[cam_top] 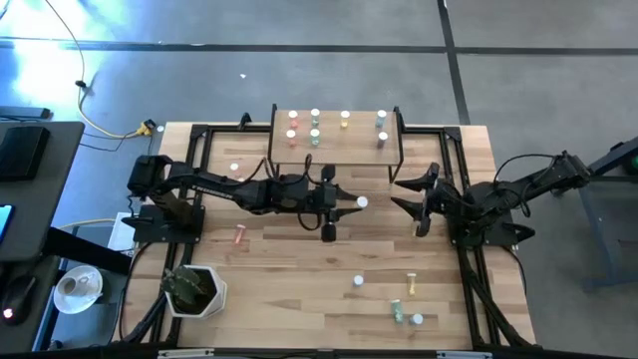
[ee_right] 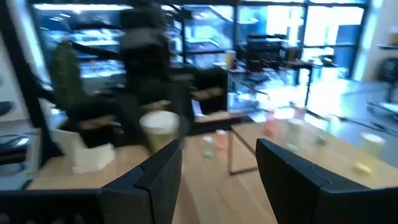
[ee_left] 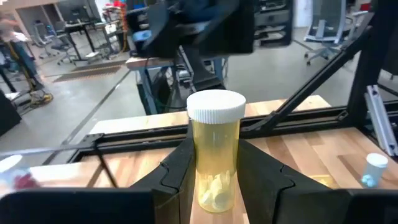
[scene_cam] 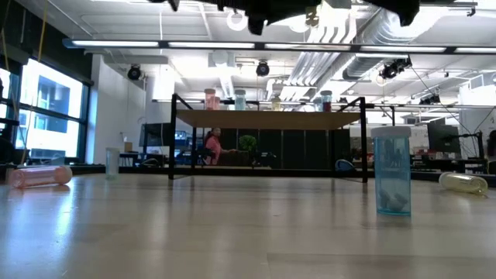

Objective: Pick and place medicine bottles onto shelf by color
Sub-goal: Put the yellow medicine bottle on the shelf

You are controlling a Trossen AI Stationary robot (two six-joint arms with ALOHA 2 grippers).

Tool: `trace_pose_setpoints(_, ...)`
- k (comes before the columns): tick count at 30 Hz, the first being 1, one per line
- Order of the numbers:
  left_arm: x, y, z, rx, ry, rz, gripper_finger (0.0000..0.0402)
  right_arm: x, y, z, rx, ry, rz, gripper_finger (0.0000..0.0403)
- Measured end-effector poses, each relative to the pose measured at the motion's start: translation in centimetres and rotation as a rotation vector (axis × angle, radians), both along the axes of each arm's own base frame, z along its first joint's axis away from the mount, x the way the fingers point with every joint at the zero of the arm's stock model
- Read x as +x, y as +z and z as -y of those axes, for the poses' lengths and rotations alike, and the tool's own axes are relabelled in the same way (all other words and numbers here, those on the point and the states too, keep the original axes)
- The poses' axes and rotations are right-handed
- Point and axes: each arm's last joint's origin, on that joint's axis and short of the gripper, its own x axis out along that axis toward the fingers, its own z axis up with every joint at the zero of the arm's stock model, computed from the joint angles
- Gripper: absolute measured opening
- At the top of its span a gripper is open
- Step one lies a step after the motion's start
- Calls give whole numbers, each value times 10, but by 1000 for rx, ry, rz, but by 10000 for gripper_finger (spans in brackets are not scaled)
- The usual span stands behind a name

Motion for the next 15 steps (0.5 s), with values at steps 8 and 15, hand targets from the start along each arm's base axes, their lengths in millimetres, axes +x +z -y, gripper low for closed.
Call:
trace_pose_setpoints(8, -17, -12, -1, 1, 7, -17, 93, 2, 13, -3, -62, 73, 119, 197)
trace_pose_setpoints(15, -28, -29, 0, -9, 16, -28, 94, 10, 18, -4, -60, 104, 197, 198)
